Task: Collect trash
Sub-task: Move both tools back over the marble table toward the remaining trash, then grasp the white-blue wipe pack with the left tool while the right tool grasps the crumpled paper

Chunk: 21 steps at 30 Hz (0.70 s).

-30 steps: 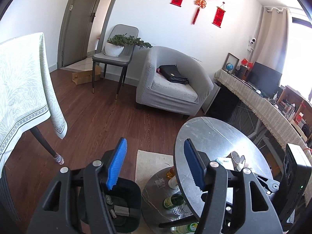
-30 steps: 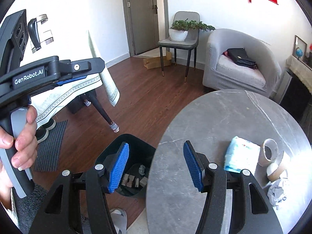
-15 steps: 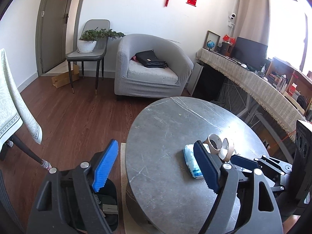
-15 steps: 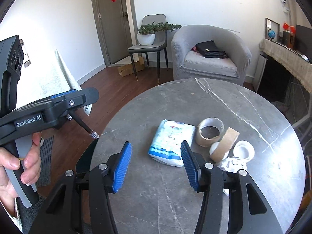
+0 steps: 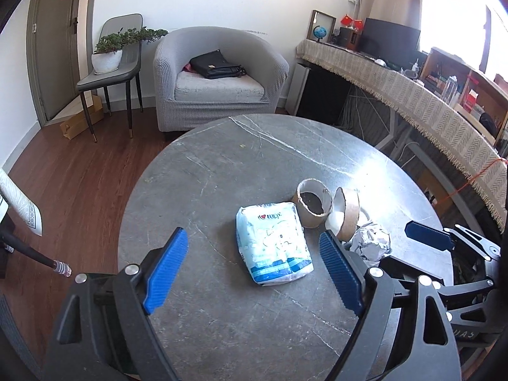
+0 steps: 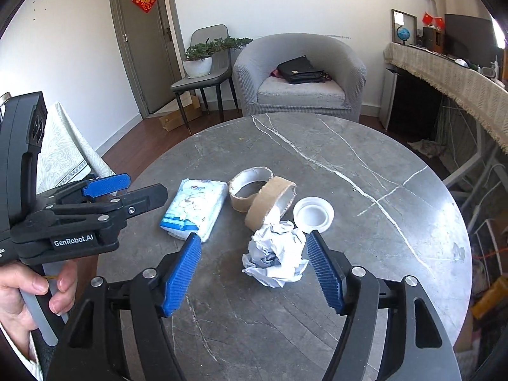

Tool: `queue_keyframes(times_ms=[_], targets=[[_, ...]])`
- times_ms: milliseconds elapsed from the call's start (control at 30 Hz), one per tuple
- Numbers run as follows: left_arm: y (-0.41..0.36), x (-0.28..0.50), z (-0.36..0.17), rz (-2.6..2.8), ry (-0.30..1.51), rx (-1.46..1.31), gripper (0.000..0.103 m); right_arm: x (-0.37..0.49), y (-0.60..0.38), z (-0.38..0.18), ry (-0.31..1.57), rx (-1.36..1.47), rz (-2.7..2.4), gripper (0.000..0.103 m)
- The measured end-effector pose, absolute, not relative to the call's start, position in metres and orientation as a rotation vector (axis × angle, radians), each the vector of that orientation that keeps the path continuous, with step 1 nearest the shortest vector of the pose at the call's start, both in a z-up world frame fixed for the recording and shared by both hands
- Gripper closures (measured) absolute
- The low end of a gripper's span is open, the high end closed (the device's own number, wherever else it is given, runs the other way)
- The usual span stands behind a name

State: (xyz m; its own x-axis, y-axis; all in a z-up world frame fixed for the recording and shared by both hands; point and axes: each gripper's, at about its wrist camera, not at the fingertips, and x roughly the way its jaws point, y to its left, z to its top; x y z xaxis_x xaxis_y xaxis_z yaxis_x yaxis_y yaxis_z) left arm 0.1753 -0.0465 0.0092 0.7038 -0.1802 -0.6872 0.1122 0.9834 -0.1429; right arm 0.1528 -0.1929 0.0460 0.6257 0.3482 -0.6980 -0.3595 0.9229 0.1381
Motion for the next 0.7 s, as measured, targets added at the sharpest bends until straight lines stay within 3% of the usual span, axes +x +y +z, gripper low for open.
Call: queue_keyframes(times_ms=[700], targets=[[-0.081, 0.203, -0.027, -0.100, 0.879, -0.041, 0.019, 0.152, -0.220, 0.024, 0.878, 0.011, 0.413, 0.028]])
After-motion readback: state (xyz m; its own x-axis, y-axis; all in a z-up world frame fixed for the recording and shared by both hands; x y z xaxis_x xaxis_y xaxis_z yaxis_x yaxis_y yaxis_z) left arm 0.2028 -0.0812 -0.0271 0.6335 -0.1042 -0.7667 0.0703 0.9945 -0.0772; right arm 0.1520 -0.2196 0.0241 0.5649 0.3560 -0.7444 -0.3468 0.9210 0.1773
